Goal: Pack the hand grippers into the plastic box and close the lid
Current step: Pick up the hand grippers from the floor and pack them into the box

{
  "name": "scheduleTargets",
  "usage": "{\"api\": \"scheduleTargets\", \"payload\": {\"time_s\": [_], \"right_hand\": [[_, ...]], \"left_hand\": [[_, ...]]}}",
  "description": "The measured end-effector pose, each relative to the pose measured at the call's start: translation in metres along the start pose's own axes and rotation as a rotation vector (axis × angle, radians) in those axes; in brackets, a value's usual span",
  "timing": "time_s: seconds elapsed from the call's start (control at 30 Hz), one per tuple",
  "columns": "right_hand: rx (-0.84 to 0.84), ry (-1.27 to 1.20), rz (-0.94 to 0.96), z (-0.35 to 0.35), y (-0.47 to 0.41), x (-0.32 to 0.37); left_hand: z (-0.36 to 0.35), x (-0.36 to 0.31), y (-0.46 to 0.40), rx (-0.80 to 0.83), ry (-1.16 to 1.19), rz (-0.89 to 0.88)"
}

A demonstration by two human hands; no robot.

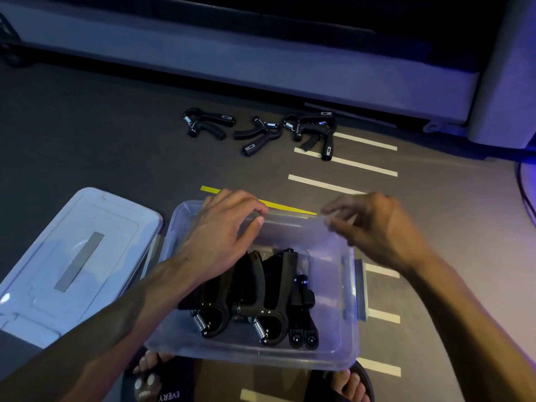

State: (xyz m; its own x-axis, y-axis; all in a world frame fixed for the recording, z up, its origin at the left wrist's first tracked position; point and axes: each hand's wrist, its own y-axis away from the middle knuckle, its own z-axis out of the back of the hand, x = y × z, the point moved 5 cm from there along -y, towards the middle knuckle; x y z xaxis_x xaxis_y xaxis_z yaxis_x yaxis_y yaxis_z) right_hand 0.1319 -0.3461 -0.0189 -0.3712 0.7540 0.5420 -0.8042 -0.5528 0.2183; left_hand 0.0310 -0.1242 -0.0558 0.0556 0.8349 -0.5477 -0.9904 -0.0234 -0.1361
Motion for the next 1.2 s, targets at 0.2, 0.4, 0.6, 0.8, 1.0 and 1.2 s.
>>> {"api": "scheduleTargets", "payload": {"time_s": [0.2, 0.4, 0.6, 0.8, 1.0, 1.2], "right_hand": [[-0.100, 0.022, -0.111, -0.019, -0.117, -0.069], [0.038, 0.196, -0.290, -0.046, -0.216, -0.126], [0.127, 0.336, -0.368, -0.070, -0.264, -0.152], [0.002, 0.325, -0.311, -0.070, -0.262, -0.154], [-0.136, 0.357, -0.095, -0.050, -0.200, -0.122], [-0.277, 0.348, -0.034, 0.003, -0.151, -0.078]], "left_hand": [[-0.017, 0.027, -0.036, 0.102, -0.034, 0.037], [-0.034, 0.044, -0.072, 0.274, 0.004, 0.076], [-0.046, 0.054, -0.088, 0.308, 0.127, 0.101], [-0.043, 0.056, -0.085, 0.263, 0.111, 0.146], [-0.031, 0.046, -0.077, 0.246, 0.165, 0.129], [-0.012, 0.019, -0.060, 0.201, 0.141, 0.069]]}}
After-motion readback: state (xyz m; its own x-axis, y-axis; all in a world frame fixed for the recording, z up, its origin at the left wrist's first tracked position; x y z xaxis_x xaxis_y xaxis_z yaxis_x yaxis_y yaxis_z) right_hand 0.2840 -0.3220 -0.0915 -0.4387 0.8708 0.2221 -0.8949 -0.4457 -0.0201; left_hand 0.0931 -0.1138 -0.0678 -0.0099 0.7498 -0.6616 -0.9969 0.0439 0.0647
